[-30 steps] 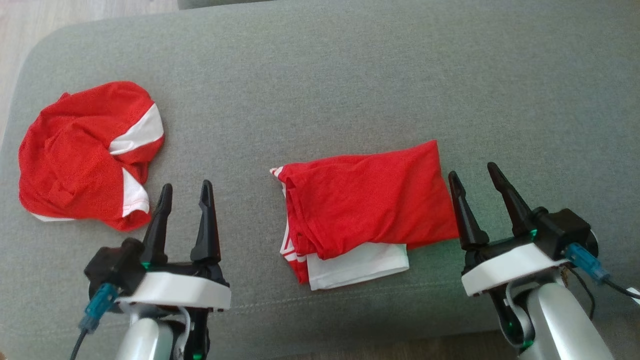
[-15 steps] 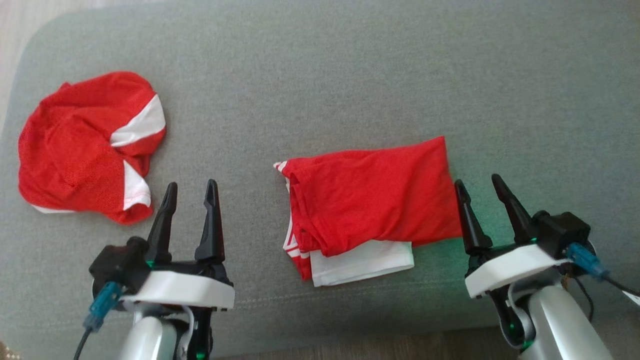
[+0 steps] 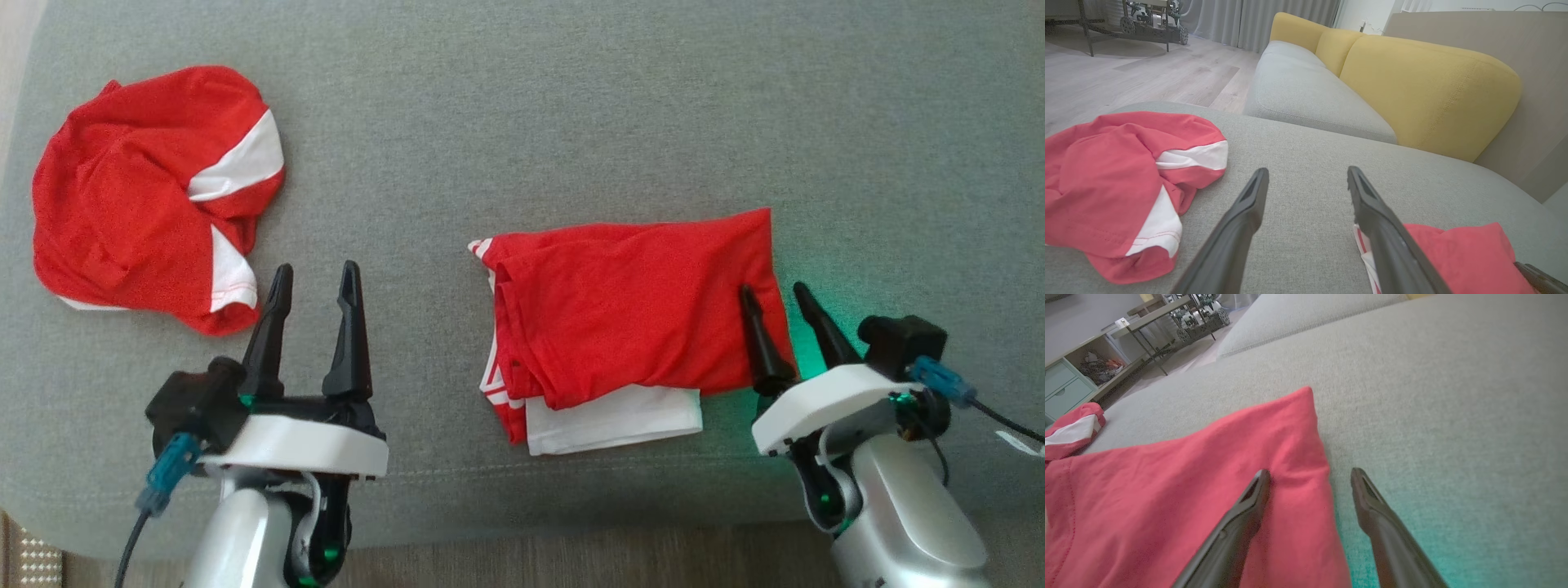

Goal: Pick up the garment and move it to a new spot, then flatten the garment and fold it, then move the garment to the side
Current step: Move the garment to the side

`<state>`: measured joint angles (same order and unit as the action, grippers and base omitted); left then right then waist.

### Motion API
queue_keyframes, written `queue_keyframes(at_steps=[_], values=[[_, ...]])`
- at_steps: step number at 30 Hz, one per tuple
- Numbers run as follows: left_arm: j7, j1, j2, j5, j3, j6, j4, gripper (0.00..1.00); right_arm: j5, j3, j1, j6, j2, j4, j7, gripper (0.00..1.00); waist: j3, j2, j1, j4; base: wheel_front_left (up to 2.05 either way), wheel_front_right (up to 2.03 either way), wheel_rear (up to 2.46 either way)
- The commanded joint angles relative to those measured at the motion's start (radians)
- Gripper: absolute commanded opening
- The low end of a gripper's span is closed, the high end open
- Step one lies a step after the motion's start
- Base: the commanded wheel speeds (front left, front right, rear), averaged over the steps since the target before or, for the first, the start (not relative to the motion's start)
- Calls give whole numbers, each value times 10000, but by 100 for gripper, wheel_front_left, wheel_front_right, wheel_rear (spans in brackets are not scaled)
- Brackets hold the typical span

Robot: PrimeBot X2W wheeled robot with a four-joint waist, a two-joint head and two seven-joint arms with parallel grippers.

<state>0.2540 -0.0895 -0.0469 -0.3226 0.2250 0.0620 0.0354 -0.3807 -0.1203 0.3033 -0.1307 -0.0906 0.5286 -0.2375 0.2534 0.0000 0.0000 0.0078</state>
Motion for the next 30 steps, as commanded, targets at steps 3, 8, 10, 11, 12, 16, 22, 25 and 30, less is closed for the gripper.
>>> queue_keyframes(at_steps=[3, 8, 10, 11, 12, 16, 22, 25, 30], values=[[78, -353, -33, 75, -249, 7, -268, 100, -362, -488, 387, 0, 31, 226, 45, 100, 26, 0, 0, 65, 0, 0, 0], [78, -376, -33, 104, -296, 19, -262, 100, -597, -831, 633, 0, -67, 850, 154, 100, 6, 0, 0, 29, 0, 0, 0], [78, -406, -33, 108, -314, 25, -286, 100, -668, -987, 757, 0, -119, 1032, 178, 100, 37, 0, 0, 12, 0, 0, 0], [78, -420, -33, 107, -322, 24, -292, 100, -705, -1067, 813, 0, -145, 1113, 185, 100, 48, 0, 0, 3, 0, 0, 0], [78, -432, -33, 108, -328, 21, -294, 100, -753, -1154, 868, 0, -168, 1190, 209, 87, 62, 0, 0, -6, 0, 0, 0], [78, -478, -33, 105, -333, 16, -288, 100, -829, -1503, 1085, 0, -333, 1388, 197, 0, 135, 0, 0, -35, 0, 0, 0], [78, -558, -33, 95, -336, 16, -290, 100, -353, -1832, 1547, 0, -753, 1322, -47, 0, 260, 0, 0, -86, 0, 0, 0], [78, -606, -33, 99, -316, 10, -286, 100, 185, -1981, 1883, 0, -1051, 1105, -130, 0, 325, 0, 0, -110, 0, 0, 0], [78, -741, -33, 168, -268, -24, -318, 100, 758, -2096, 2665, 0, -1645, 800, -176, 0, 397, 0, 0, -193, 0, 0, 0]])
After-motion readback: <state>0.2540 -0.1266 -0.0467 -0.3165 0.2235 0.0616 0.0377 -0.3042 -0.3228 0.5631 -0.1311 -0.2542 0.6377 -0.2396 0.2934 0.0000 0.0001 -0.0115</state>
